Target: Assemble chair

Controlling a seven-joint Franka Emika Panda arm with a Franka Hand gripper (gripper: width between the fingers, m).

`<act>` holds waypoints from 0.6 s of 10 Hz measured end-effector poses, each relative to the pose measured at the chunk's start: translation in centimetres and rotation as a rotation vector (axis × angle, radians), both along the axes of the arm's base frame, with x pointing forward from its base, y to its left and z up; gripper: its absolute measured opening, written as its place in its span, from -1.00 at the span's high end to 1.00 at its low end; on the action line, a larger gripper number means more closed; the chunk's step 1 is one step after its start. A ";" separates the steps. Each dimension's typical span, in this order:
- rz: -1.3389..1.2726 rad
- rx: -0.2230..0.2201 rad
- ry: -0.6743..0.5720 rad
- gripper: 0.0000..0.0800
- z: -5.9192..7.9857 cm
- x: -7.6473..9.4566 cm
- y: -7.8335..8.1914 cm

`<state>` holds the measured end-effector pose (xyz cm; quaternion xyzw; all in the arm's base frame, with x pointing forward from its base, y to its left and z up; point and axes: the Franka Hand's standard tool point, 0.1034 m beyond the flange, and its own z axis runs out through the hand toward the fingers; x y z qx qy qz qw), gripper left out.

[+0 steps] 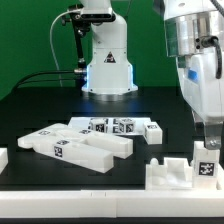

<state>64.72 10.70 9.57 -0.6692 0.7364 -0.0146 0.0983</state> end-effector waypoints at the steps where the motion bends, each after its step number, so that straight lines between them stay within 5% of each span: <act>1: 0.058 -0.009 -0.002 -0.62 -0.1 -0.3 0.0; 4: 0.367 -0.038 -0.019 -0.62 1.0 -3.5 0.5; 6: 0.519 -0.065 -0.017 -0.62 0.0 -5.6 1.3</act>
Offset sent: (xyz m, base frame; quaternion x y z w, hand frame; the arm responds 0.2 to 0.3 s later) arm -0.0476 0.0181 0.0246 -0.0155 -0.0461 -0.2704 0.9615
